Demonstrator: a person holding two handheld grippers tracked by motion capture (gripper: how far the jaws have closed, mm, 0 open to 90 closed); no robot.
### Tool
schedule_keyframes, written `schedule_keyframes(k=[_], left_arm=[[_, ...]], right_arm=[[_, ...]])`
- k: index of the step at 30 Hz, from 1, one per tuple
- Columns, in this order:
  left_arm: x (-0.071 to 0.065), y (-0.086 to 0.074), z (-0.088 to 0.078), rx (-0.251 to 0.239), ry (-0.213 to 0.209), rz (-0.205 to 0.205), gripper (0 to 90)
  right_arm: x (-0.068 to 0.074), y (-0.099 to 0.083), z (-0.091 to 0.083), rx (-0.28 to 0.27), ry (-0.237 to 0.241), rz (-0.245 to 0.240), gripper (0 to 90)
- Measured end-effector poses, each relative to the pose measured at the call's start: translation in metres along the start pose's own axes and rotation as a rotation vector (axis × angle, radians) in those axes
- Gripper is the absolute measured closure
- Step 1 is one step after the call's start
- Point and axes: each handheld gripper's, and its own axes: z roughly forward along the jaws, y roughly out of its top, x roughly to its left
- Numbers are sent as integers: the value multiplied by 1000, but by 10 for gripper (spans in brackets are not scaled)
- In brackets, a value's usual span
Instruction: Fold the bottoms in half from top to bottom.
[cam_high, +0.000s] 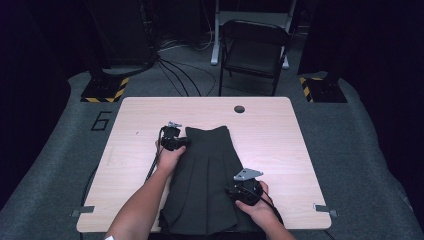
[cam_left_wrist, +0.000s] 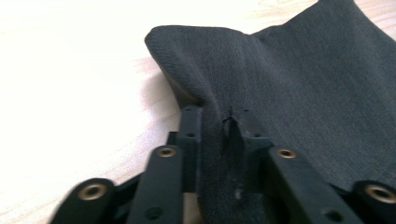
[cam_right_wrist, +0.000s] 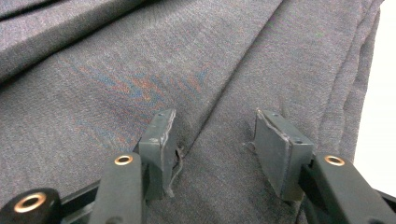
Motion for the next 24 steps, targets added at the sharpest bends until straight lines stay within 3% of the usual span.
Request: schedule_keyframes(k=[4,8,13,24], left_arm=[[-4,2,-4,-5,21,46,834],[-9,5,-9,-40,23,38,849],[-13,8,-19,-79,1,60,854],[-36,15,-49,-156,-76,170,858]], right_arm=[[0,0,0,-1,-1,-1,486],[0,0,0,-3,-1,-1,486],[0,0,0,0,0,6,486],[0,0,0,-1,1,9,486]])
